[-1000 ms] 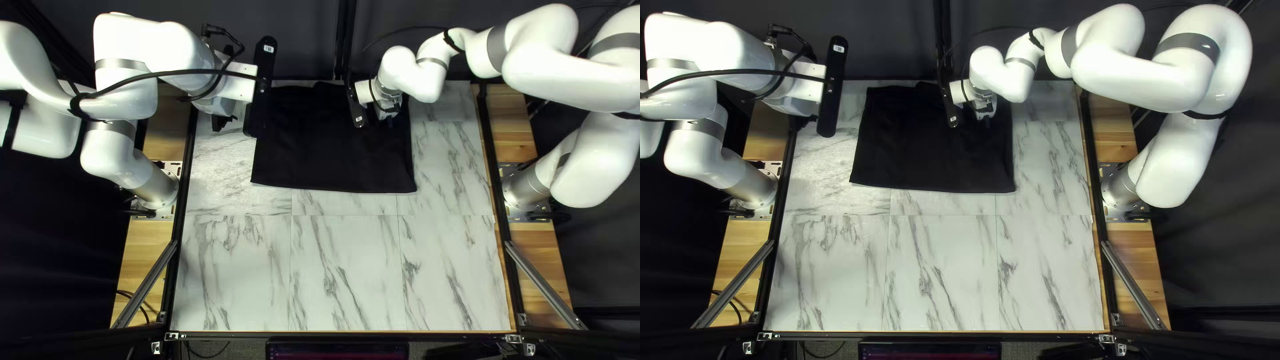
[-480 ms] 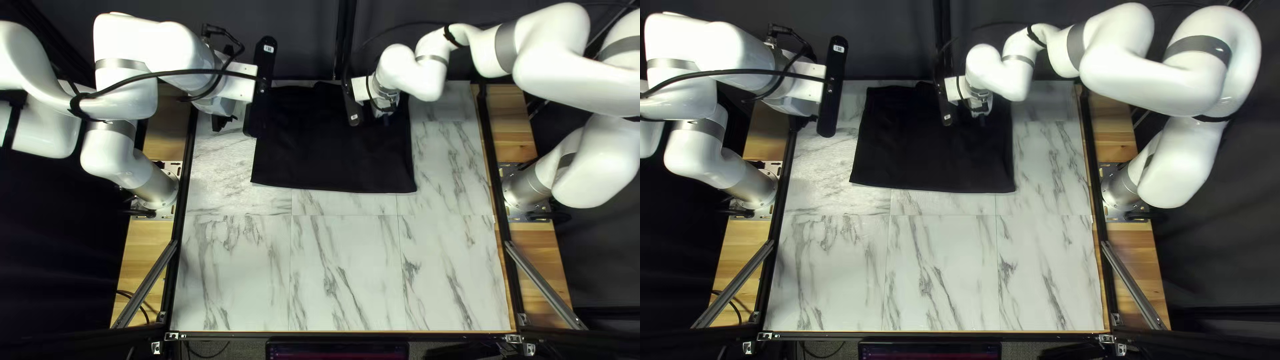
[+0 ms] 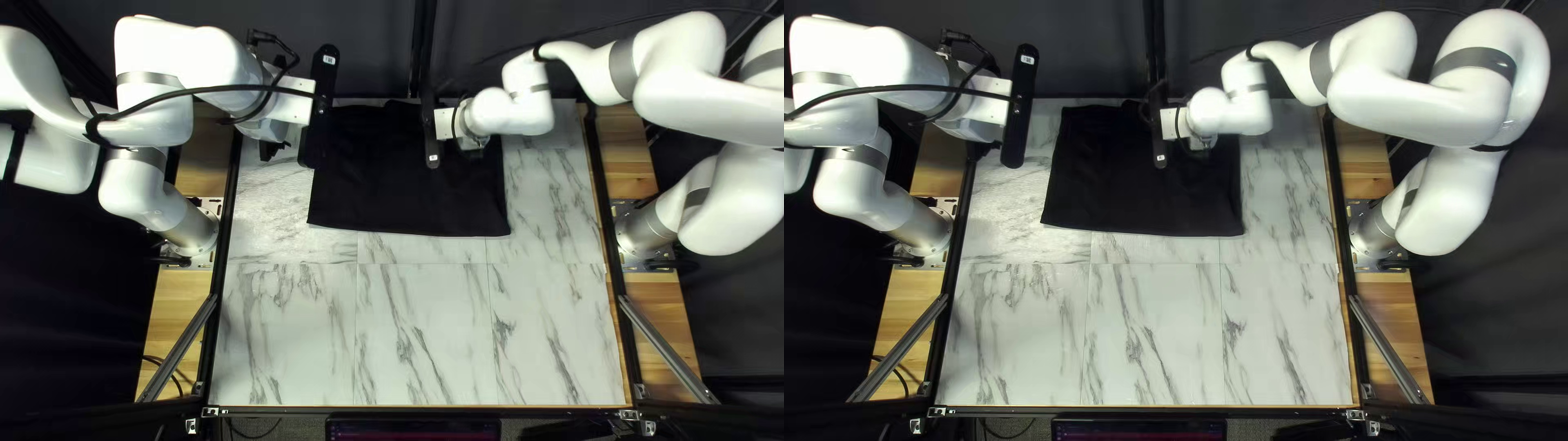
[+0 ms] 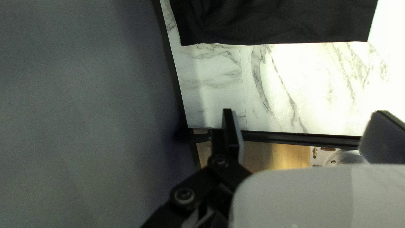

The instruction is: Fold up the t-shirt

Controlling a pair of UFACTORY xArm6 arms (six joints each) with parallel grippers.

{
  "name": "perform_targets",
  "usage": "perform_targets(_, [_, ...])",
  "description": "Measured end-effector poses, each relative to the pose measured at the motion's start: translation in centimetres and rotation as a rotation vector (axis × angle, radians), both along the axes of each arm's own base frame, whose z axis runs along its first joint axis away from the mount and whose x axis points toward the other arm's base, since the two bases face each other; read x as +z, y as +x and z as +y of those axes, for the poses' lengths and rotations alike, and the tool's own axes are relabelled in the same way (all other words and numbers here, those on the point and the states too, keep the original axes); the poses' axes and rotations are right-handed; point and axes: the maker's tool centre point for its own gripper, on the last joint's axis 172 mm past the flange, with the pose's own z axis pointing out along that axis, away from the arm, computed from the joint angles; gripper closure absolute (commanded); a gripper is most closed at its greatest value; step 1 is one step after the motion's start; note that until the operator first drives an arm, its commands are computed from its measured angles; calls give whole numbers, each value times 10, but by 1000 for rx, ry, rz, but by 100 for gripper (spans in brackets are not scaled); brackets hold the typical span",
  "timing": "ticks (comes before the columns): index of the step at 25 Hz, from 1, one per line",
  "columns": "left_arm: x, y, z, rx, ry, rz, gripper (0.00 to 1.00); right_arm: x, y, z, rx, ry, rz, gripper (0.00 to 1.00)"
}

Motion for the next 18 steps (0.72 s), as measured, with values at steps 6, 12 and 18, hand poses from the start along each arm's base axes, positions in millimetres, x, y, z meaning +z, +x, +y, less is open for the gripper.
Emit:
perform_targets(6, [0,0,0,0,0,0,0,-5,-9,-5,11,30,-3,0])
perform_targets(12, [0,0,0,0,0,0,0,-16,-20,-28,5,72,-60,0])
perform_targets(18, [0,0,0,0,0,0,0,-30,-12,-48,-17,53,-97,0])
